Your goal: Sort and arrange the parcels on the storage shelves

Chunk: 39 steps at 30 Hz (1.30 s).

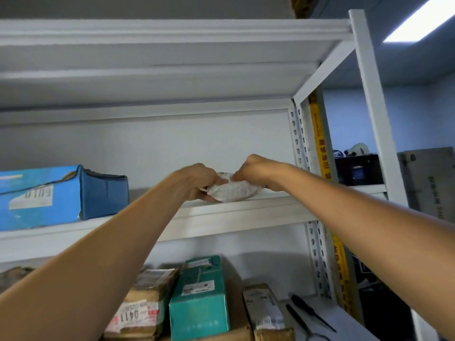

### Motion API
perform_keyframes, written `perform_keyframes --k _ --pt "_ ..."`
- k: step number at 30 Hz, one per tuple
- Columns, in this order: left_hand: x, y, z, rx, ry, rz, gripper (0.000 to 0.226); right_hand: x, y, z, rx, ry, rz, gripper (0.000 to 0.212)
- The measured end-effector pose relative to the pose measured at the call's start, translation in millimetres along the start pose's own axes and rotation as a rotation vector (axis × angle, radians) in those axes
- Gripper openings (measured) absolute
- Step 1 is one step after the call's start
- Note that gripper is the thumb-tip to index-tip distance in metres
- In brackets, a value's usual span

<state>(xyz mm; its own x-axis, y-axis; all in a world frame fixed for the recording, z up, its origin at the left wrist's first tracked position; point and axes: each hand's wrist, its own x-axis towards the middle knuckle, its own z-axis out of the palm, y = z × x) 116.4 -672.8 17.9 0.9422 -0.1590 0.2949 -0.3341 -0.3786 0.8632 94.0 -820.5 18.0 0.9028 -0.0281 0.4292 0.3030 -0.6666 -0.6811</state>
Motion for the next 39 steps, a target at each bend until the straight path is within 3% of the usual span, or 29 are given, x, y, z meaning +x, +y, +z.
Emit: perform_keyframes --k 6,10,14,20,26,32,39 --pt "-16.5 -12.5 -2.6 -0.143 0.145 0.230 0.037 -11.6 5.0 2.8 0.354 0.158 -0.029 0.086" --pt "-29.9 -15.0 -6.3 -0.208 0.220 0.433 0.053 -22.0 -3.3 9.8 0.546 0.173 -0.119 0.063" --pt "-39.3 -12.8 -7.0 -0.202 0.258 0.512 0.056 -36.0 -8.1 11.0 0.546 0.178 -0.208 0.052" --pt "-50.5 -9.3 -6.9 -0.241 0.232 0.529 0.042 -49.0 -5.8 8.5 0.533 0.242 -0.249 0.059" --pt "-51.8 -2.8 -7.6 -0.203 0.375 0.552 0.035 -53.8 -10.8 12.9 0.426 0.299 -0.291 0.065" --pt "-60.3 -8.8 -10.8 -0.264 0.402 0.565 0.035 -50.1 -19.5 8.6 0.404 0.284 -0.345 0.037" --pt "-68.1 -11.1 -17.7 -0.305 0.377 0.549 0.040 -46.7 -24.8 12.4 0.386 0.319 -0.350 0.041"
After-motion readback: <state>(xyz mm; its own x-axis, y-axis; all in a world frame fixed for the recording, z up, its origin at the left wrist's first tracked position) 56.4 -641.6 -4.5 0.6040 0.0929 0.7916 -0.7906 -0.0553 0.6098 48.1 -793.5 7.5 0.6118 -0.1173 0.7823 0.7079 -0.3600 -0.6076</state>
